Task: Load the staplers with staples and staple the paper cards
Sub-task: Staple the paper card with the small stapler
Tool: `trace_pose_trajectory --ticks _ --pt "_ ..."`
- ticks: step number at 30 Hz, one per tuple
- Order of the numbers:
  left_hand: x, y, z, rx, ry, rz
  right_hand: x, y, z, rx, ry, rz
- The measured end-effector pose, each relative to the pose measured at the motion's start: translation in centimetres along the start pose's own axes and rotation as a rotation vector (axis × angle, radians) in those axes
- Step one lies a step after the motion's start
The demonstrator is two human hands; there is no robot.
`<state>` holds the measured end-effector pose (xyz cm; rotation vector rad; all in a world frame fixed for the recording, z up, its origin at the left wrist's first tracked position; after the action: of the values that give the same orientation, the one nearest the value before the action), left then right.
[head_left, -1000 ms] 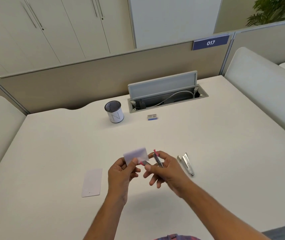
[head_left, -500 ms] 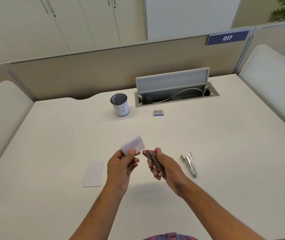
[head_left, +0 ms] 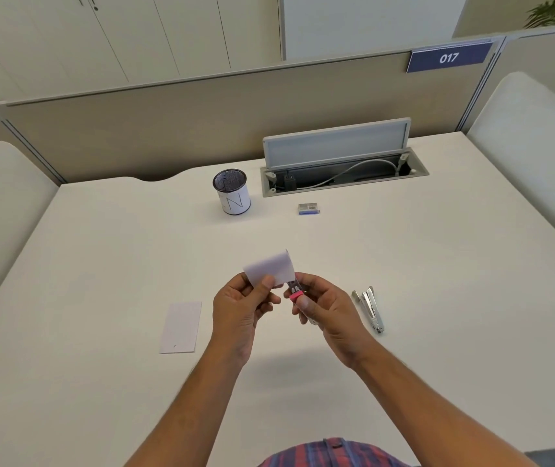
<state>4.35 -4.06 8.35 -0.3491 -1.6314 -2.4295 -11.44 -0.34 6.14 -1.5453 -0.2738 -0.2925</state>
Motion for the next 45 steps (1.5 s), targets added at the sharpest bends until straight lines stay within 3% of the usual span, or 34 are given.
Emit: trace_pose_trajectory --ticks 16,23,34,45 --pt "0.0 0.3 0.0 0.037 0.017 -0.007 -0.1 -0.9 0.1 0.030 0.101 0.191" --pt "-0.4 -0.1 -0.2 0.029 0.054 -0.006 -0.1 -0.8 0.1 0.114 0.157 -0.015" --pt "-0.3 0.1 0.2 0.031 0.053 0.012 -0.3 -0.7 0.4 0.045 0.106 -0.134" --pt "-0.3 0.2 0.4 0.046 0.053 -0.007 0.1 -0.8 0.6 0.030 0.073 -0.099"
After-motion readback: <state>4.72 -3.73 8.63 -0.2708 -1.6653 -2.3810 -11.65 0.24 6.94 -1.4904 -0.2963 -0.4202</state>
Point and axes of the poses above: each hand's wrist, its own z-axis away from the middle knuckle, its own x-axis out of the palm, y = z × x, the point moved 5 cm from there along -z, towards the middle knuckle, and after that the axes turned 6 degrees about -x, right-handed, at the moved point
